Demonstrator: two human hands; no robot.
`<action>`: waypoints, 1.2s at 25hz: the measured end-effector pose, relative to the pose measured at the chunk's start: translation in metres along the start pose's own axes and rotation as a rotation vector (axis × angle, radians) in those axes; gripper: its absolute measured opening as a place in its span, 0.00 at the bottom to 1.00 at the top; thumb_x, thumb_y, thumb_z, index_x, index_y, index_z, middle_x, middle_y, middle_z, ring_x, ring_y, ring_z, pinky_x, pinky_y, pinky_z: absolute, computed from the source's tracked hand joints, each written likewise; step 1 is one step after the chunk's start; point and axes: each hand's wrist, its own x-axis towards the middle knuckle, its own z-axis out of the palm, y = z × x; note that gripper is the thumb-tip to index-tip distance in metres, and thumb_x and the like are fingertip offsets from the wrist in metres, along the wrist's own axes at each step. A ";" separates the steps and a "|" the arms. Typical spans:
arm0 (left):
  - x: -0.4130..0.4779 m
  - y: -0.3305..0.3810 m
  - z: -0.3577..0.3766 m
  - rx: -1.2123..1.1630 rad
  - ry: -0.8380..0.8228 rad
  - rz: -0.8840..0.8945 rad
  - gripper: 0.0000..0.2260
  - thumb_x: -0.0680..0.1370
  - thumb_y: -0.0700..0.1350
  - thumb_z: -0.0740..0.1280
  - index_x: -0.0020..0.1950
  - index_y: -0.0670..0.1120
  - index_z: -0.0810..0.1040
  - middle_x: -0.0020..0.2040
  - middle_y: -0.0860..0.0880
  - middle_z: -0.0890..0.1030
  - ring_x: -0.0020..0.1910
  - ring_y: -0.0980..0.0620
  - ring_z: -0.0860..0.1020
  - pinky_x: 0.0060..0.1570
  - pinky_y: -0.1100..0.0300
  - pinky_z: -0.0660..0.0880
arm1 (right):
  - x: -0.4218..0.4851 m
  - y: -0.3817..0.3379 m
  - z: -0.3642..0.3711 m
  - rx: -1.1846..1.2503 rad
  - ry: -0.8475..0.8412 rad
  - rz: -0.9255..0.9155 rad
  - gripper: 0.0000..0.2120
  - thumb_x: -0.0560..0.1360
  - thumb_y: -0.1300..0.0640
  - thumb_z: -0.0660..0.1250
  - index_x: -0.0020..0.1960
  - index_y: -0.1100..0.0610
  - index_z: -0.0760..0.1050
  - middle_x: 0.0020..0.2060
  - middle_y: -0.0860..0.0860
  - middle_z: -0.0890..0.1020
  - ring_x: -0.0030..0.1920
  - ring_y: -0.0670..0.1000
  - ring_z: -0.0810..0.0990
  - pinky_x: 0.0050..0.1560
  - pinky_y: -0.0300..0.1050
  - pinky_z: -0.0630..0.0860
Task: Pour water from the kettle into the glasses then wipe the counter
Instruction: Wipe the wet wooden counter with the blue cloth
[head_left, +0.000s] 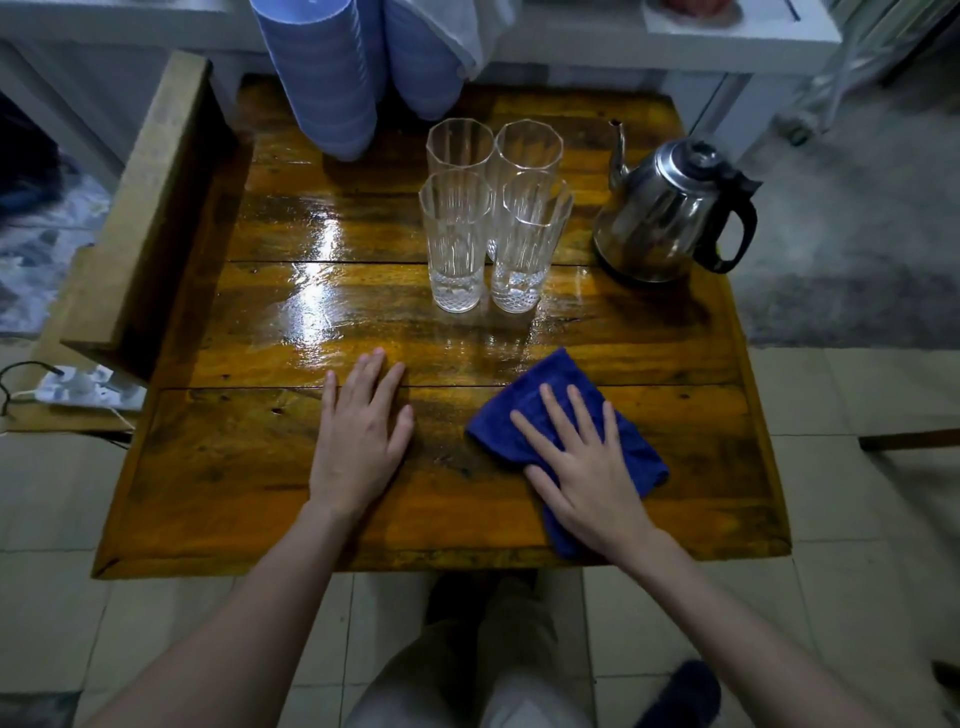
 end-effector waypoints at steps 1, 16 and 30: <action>0.000 0.000 0.000 -0.005 0.003 0.000 0.24 0.81 0.55 0.54 0.76 0.50 0.61 0.78 0.48 0.59 0.78 0.51 0.54 0.77 0.45 0.47 | -0.012 0.021 -0.007 -0.011 -0.056 -0.139 0.27 0.80 0.40 0.49 0.78 0.41 0.50 0.80 0.50 0.48 0.79 0.54 0.43 0.75 0.65 0.45; 0.003 0.004 0.000 0.001 0.026 -0.021 0.23 0.80 0.54 0.56 0.74 0.48 0.65 0.77 0.46 0.62 0.77 0.49 0.56 0.76 0.44 0.48 | 0.047 0.054 -0.016 0.033 0.148 0.569 0.30 0.79 0.37 0.45 0.79 0.44 0.48 0.80 0.54 0.48 0.79 0.60 0.43 0.74 0.70 0.42; 0.002 0.004 0.000 -0.005 0.025 -0.029 0.24 0.80 0.54 0.55 0.74 0.48 0.65 0.77 0.46 0.62 0.78 0.49 0.56 0.76 0.44 0.48 | 0.036 0.067 -0.024 0.074 0.041 0.391 0.30 0.78 0.35 0.45 0.78 0.42 0.49 0.80 0.50 0.46 0.79 0.54 0.42 0.76 0.63 0.40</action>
